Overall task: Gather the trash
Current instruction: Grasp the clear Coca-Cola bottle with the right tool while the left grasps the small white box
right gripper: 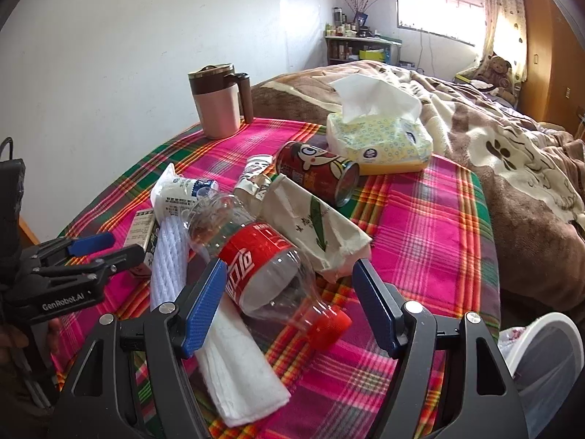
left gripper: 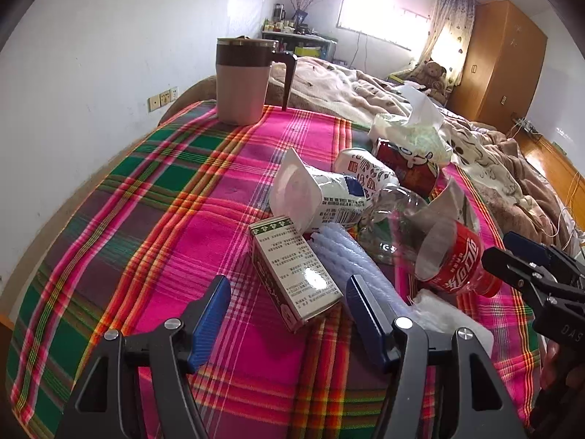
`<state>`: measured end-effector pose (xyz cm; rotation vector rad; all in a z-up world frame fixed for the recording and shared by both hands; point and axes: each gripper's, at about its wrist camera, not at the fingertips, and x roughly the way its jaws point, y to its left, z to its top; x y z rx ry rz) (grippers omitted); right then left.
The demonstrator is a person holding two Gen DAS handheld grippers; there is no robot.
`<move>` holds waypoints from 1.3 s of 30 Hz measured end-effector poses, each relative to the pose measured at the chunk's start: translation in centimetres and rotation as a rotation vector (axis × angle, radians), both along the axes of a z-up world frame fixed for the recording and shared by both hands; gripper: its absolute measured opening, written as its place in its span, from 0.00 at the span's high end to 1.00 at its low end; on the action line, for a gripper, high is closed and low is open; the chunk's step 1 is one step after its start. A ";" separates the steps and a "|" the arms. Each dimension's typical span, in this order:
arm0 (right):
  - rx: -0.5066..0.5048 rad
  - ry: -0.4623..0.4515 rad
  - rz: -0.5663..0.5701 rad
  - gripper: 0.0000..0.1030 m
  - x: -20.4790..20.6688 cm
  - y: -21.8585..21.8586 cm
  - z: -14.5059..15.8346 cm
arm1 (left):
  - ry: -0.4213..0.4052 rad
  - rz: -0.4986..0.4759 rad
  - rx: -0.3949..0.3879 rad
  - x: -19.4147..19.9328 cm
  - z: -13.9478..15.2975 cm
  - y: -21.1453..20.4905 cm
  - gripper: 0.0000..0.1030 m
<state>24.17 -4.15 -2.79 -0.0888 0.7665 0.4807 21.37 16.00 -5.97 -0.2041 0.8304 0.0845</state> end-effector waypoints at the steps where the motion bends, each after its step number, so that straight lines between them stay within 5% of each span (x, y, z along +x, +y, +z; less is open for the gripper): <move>1: -0.001 0.004 0.008 0.29 0.2 0.3 0.0 | 0.009 0.002 0.004 0.2 -0.2 0.0 0.36; 7: -0.030 0.037 0.076 0.29 0.9 2.0 -0.7 | 0.063 0.009 0.059 1.3 -1.4 0.0 0.36; 14: -0.006 0.111 0.153 0.29 0.1 2.9 -0.8 | 0.061 0.041 0.026 0.9 -1.5 2.3 0.36; 23: -0.119 0.047 0.176 0.29 1.0 5.2 -0.7 | 0.062 0.054 0.051 1.8 -1.3 3.6 0.36; 39: -0.214 0.067 0.249 0.28 2.7 8.6 -3.1 | 0.076 0.062 0.043 3.1 -2.1 4.5 0.36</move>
